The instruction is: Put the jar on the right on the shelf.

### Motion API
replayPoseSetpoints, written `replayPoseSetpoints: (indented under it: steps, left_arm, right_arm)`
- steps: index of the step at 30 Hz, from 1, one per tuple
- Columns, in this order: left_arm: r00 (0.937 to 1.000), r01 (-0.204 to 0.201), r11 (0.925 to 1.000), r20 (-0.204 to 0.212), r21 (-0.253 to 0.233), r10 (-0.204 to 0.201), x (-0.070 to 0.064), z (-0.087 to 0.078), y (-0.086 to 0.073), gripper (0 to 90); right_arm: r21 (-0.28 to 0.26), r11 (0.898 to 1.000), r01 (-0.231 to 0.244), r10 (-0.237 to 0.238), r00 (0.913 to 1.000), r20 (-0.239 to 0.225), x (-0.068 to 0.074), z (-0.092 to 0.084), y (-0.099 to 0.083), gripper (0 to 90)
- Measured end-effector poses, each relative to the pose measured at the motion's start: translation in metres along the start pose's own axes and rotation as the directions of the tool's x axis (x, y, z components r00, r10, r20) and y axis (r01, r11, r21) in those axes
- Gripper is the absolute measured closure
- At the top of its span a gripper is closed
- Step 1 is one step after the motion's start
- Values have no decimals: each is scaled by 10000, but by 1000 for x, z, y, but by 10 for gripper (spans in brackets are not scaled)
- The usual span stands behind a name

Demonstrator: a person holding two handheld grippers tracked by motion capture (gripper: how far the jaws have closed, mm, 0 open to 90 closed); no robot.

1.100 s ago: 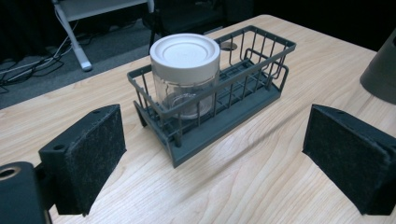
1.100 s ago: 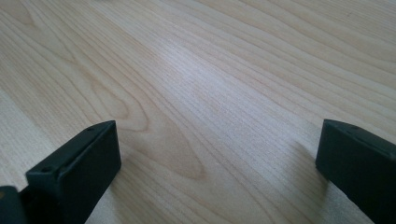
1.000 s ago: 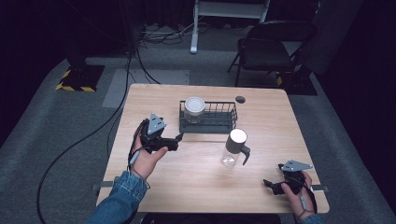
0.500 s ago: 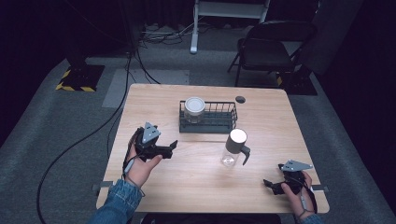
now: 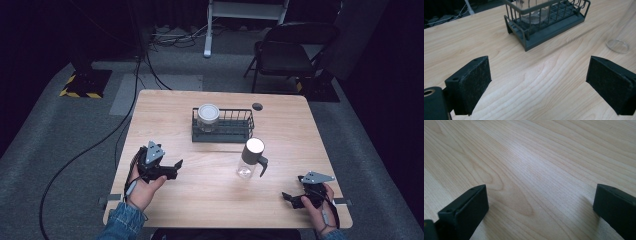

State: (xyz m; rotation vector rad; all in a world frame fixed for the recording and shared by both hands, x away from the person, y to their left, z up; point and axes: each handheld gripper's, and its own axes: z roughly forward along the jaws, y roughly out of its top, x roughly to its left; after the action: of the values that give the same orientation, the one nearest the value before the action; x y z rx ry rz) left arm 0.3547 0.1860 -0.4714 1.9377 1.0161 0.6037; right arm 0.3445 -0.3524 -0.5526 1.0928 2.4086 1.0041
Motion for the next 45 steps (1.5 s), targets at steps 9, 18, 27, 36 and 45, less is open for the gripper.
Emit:
replayPoseSetpoints:
  steps: [9, 18, 27, 36, 45]
  left_arm:
    - [9996, 298, 9993, -39, 240, -297, 2, -1, -22, 56]
    - [9985, 543, 9966, -113, 624, -537, 5, 0, -43, 56]
    - [9978, 600, 9906, -362, 1227, -560, 4, 1, -59, 61]
    - [9971, 679, 9815, -451, 1791, -607, 2, 3, -72, 64]
    - [9950, 956, 9677, -510, 2331, -860, 3, 5, -83, 63]
  right_arm:
    - [-1, 10000, -2, 2, 10000, -1, 0, 0, 0, 0]
    - [-1, 10000, -2, 2, 10000, 0, 0, 0, 0, 0]
    - [1, 10000, -4, 4, 10000, -5, 0, 0, 0, 0]
    - [5, 10000, -6, 6, 10000, -3, 0, 0, 0, 0]
    - [4, 10000, 61, -61, 10000, -70, -1, 0, 0, 0]
